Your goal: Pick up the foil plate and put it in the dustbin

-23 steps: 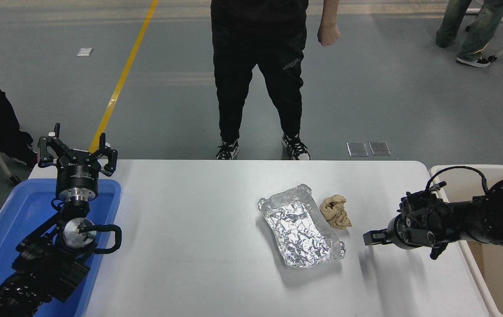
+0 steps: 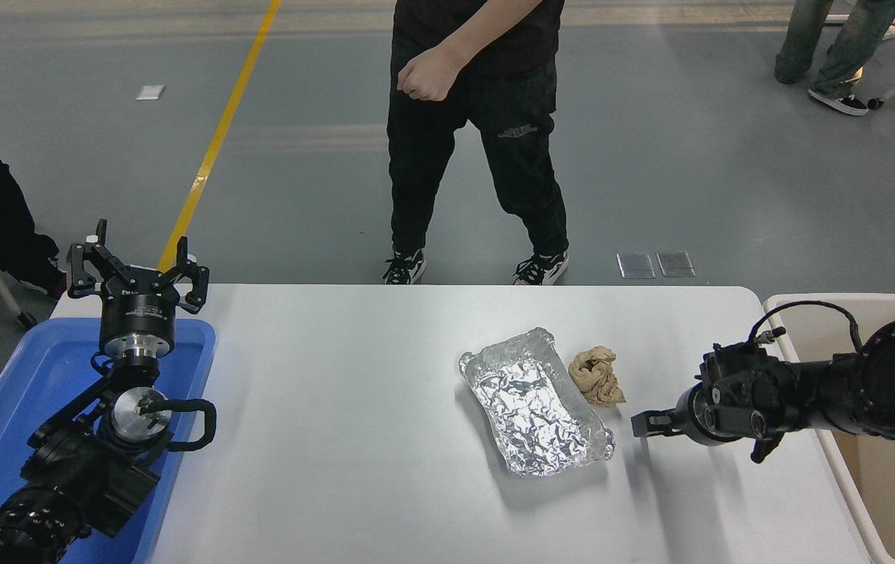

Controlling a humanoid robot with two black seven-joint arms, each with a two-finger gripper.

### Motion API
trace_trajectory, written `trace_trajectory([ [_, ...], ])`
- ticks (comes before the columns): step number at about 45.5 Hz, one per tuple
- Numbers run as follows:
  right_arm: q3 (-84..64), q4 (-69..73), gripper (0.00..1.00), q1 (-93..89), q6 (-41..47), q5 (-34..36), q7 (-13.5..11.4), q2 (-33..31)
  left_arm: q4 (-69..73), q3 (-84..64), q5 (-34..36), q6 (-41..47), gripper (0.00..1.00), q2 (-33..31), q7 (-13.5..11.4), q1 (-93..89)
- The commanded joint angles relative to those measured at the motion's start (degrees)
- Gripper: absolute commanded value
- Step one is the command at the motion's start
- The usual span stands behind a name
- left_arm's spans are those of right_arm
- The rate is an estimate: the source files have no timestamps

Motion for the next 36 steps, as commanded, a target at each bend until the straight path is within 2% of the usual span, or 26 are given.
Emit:
trace_trajectory([
  [1, 0.9, 10.0, 1.0, 13.7, 3.7, 0.0, -0.1, -5.3, 0.0, 0.0, 0.0, 0.0, 0.99, 0.0, 0.0, 0.0],
  [9, 0.3, 25.5, 1.0, 30.3, 5.8, 0.1, -0.5, -11.1, 0.0, 0.0, 0.0, 0.0, 0.99, 0.0, 0.0, 0.0],
  [20, -5.4, 38.1, 1.0, 51.8, 10.5, 1.7, -0.7, -14.0, 0.0, -0.1, -0.1, 0.0, 0.99, 0.0, 0.0, 0.0],
  [36, -3.9, 48.9, 1.0, 72.6, 34.3, 2.7, -0.1, -24.1, 0.0, -0.1, -0.1, 0.1, 0.99, 0.0, -0.1, 0.0],
])
